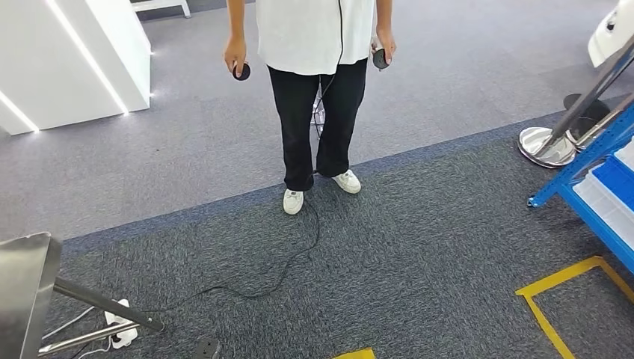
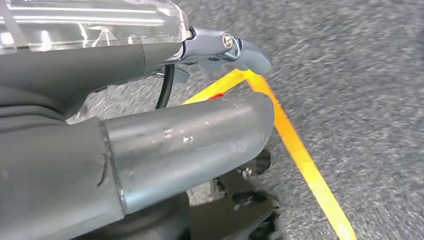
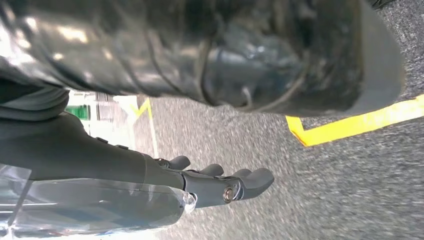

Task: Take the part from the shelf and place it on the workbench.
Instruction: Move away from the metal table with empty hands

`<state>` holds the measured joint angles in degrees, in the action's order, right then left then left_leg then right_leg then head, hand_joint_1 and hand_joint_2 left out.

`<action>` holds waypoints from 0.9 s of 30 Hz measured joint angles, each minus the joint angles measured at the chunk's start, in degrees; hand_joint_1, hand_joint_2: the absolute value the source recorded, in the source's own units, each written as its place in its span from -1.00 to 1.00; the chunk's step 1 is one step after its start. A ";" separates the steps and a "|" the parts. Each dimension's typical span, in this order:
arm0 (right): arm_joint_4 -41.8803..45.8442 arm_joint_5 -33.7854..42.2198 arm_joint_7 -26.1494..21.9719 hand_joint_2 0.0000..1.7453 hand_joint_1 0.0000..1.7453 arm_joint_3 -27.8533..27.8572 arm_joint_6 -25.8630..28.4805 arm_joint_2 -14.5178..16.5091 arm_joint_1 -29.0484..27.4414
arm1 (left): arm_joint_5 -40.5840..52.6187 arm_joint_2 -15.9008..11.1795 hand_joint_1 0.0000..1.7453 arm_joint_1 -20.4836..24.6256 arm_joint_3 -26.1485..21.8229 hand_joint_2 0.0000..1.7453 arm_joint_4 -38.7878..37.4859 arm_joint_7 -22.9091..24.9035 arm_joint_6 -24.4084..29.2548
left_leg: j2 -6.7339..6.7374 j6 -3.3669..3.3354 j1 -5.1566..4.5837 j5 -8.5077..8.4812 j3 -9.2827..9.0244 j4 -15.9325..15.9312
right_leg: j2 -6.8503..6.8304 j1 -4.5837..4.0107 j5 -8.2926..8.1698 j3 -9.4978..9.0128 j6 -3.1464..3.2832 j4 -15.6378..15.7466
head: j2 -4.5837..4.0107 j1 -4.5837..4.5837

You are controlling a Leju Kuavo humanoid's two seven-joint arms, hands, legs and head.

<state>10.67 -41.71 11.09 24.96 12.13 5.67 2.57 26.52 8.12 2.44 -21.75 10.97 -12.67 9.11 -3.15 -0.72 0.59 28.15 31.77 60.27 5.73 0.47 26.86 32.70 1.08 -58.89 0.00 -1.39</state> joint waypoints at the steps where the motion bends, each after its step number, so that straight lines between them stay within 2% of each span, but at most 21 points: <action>1: -0.01 0.06 0.06 -1.00 -1.00 0.11 -0.13 0.13 0.03 | 0.09 -0.13 -1.00 0.03 0.00 -1.00 0.00 0.07 0.02 | -0.81 -0.15 -0.07 -0.35 -0.67 -1.73 | 0.60 0.08 -0.05 0.18 -0.29 -0.03 | 0.00 -0.02; 2: -0.01 0.02 0.21 -1.00 -1.00 0.21 -0.31 0.21 0.00 | 0.26 -0.21 -1.00 0.06 0.00 -1.00 0.00 0.27 0.04 | -0.90 -0.22 -0.17 -0.13 -0.88 -2.20 | 1.16 0.17 -0.14 0.38 -0.67 -0.01 | 0.00 -0.02; 3: -0.03 -0.10 0.47 -1.00 -1.00 0.28 -0.45 0.23 -0.13 | 0.56 -0.24 -1.00 0.11 0.00 -1.00 0.00 0.53 0.07 | -0.42 -0.34 -0.23 -0.22 -1.01 -2.46 | 1.75 0.26 -0.28 0.56 -1.10 0.09 | 0.00 -0.02; 4: -0.04 -0.22 0.78 -1.00 -1.00 0.36 -0.53 0.25 -0.30 | 0.89 -0.26 -1.00 0.16 0.01 -1.00 0.00 0.81 0.09 | 0.19 -0.60 -0.12 -0.43 -1.19 -2.78 | 1.67 0.33 -0.25 0.66 -1.43 0.04 | 0.00 -0.03; 6: -0.08 -0.17 1.43 -1.00 -1.00 0.67 -0.41 0.32 -0.46 | 1.55 -0.27 -1.00 0.10 0.04 -1.00 0.00 1.26 0.08 | 1.51 -1.28 0.17 -0.93 -1.60 -3.64 | -1.01 0.12 1.04 1.54 -1.88 -1.77 | 0.00 -0.11; 8: -0.10 0.30 1.78 -1.00 -1.00 1.20 -0.12 0.39 -0.31 | 1.95 -0.25 -1.00 -0.06 0.07 -1.00 0.00 1.93 0.03 | 2.95 -1.66 0.16 -1.06 -1.76 -4.01 | -4.37 0.10 4.31 4.39 -2.17 -7.53 | 0.00 -0.18; 9: -0.11 0.38 1.88 -1.00 -1.00 1.49 -0.04 0.40 -0.23 | 2.09 -0.25 -1.00 -0.14 0.07 -1.00 0.00 2.34 0.04 | 3.78 -1.68 0.10 -1.01 -1.75 -3.98 | -4.98 0.22 5.93 6.30 -2.36 -11.24 | 0.00 -0.18; 10: -0.11 0.21 2.00 -1.00 -1.00 1.72 -0.02 0.34 -0.21 | 2.16 -0.24 -1.00 -0.20 0.07 -1.00 0.00 2.67 0.07 | 4.61 -1.67 0.07 -0.92 -1.74 -3.94 | -5.22 0.35 6.80 7.75 -2.58 -14.09 | 0.00 -0.17; 11: -0.11 -0.09 2.15 -1.00 -1.00 1.88 -0.02 0.27 -0.24 | 2.16 -0.22 -1.00 -0.23 0.07 -1.00 0.00 2.81 0.09 | 5.42 -1.60 0.06 -0.80 -1.75 -3.87 | -5.39 0.49 6.69 8.36 -2.77 -15.32 | 0.00 -0.17; 12: -0.11 -0.44 2.33 -1.00 -1.00 1.95 0.01 0.15 -0.31 | 2.09 -0.18 -1.00 -0.22 0.06 -1.00 0.00 2.77 0.08 | 6.14 -1.47 0.09 -0.65 -1.80 -3.77 | -5.65 0.61 5.44 7.72 -2.92 -14.12 | 0.00 -0.17; 13: -0.11 -0.66 2.51 -1.00 -1.00 1.98 0.06 0.03 -0.39 | 1.99 -0.12 -1.00 -0.20 0.05 -1.00 0.00 2.63 0.03 | 6.73 -1.32 0.13 -0.47 -1.88 -3.65 | -6.08 0.71 3.69 6.24 -3.03 -11.32 | 0.00 -0.18; 15: -0.10 -0.71 2.51 -1.00 -1.00 2.14 0.33 -0.14 -0.37 | 1.87 -0.03 -1.00 -0.16 0.03 -1.00 0.00 2.13 -0.12 | 7.88 -0.68 -0.01 0.10 -2.06 -3.20 | -8.47 0.66 0.96 2.43 -2.86 -3.88 | 0.00 -0.17; 17: -0.08 -0.61 1.80 -1.00 -1.00 2.45 1.06 -0.28 -0.31 | 2.06 -0.02 -1.00 -0.10 0.03 -1.00 0.00 1.78 -0.39 | 8.81 0.08 -0.34 0.61 -2.30 -2.90 | -9.74 0.39 0.38 0.79 -2.16 -0.52 | 0.00 -0.07; 19: -0.07 -0.58 0.95 -1.00 -1.00 2.84 1.86 -0.57 -0.42 | 2.43 0.05 -1.00 0.05 0.03 -1.00 0.00 2.16 -0.66 | 9.57 0.68 -0.39 0.91 -2.78 -2.94 | -8.53 0.29 0.37 0.84 -1.34 -0.60 | 0.00 0.03; 20: -0.07 -0.74 0.75 -1.00 -1.00 2.98 2.07 -0.74 -0.50 | 2.67 0.10 -1.00 0.14 0.03 -1.00 0.00 2.67 -0.72 | 9.18 1.02 -0.27 1.30 -2.95 -2.64 | -7.93 0.32 0.33 0.80 -0.99 -0.52 | 0.00 0.05; 21: -0.07 -0.96 0.77 -1.00 -1.00 3.06 2.14 -0.90 -0.50 | 2.83 0.15 -1.00 0.16 0.03 -1.00 0.00 3.19 -0.70 | 8.13 1.29 -0.10 2.17 -2.65 -1.61 | -7.37 0.38 0.23 0.74 -0.61 -0.43 | 0.00 0.08; 23: -0.07 -1.38 1.14 -1.00 -1.00 3.17 2.20 -1.17 -0.39 | 2.95 0.17 -1.00 0.01 0.03 -1.00 0.00 4.01 -0.65 | 5.17 1.62 0.12 5.66 -0.06 4.23 | -6.19 0.40 0.05 0.74 0.01 -0.32 | 0.00 0.15; 25: -0.07 -1.47 1.63 -1.00 -1.00 3.40 2.25 -1.37 -0.34 | 2.89 0.17 -1.00 -0.38 0.01 -1.00 0.00 4.13 -0.81 | 3.89 1.58 0.13 8.95 3.90 12.17 | -4.77 0.13 -0.01 0.85 0.35 -0.34 | 0.00 0.16; 26: -0.07 -1.46 1.85 -1.00 -1.00 3.53 2.25 -1.43 -0.40 | 2.95 0.17 -1.00 -0.56 0.01 -1.00 0.00 4.12 -0.88 | 3.74 1.44 0.11 9.16 5.10 14.28 | -4.02 -0.03 -0.02 0.84 0.42 -0.35 | 0.00 0.16; 27: -0.07 -1.46 1.98 -1.00 -1.00 3.65 2.24 -1.45 -0.46 | 3.02 0.17 -1.00 -0.67 0.01 -1.00 0.00 4.26 -0.88 | 3.62 1.16 0.05 8.15 5.32 14.18 | -3.20 -0.21 -0.02 0.77 0.45 -0.36 | 0.00 0.16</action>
<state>10.60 -43.18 13.08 28.61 14.37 4.22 2.11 29.54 8.28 1.77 -21.75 10.97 -8.41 8.23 0.47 0.44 0.64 36.29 37.10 74.45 2.53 0.27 26.83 33.47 1.53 -59.25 0.00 -1.23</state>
